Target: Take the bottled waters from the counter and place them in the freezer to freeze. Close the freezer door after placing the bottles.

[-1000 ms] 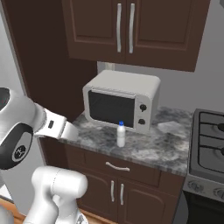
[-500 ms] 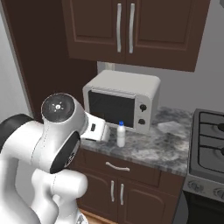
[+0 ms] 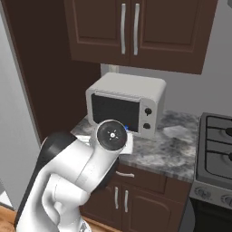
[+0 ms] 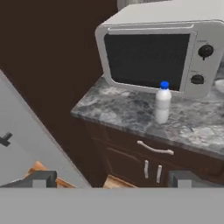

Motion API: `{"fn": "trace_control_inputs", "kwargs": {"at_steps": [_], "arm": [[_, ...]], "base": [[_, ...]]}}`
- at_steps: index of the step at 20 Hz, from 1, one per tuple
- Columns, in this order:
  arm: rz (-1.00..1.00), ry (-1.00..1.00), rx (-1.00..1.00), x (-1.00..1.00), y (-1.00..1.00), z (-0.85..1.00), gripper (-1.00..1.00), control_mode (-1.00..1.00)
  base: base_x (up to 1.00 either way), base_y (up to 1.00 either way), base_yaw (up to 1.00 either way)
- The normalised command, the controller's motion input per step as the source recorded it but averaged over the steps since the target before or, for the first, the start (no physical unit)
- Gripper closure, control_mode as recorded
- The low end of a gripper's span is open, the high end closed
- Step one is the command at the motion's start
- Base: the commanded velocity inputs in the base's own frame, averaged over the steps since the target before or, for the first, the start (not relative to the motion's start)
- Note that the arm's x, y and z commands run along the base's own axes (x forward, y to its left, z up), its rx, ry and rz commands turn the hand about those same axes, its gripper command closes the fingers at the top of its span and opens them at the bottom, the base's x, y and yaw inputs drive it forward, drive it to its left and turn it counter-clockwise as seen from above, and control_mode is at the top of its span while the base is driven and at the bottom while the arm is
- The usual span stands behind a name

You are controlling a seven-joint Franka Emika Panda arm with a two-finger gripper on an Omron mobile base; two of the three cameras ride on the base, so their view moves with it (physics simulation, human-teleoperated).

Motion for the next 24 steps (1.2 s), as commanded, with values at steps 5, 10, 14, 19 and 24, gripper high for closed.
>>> {"fn": "trace_control_inputs", "kwargs": {"at_steps": [5, 10, 14, 19, 24], "arm": [[0.19, -0.19, -0.01, 0.45, -0.01, -0.29, -1.0, -1.0], [0.2, -0.36, 0.0, 0.41, -0.02, -0.28, -1.0, -1.0], [0.2, -0.48, 0.0, 0.28, -0.23, -0.21, -1.0, -1.0], [0.08, -0.09, 0.0, 0.04, -0.11, -0.06, -1.0, -1.0], [0.0, 0.05, 0.0, 0.04, 0.0, -0.07, -1.0, -1.0]], "base": [[0.0, 0.0, 0.0], [0.0, 0.0, 0.0], [0.0, 0.0, 0.0], [0.0, 0.0, 0.0], [0.0, 0.0, 0.0]]}}
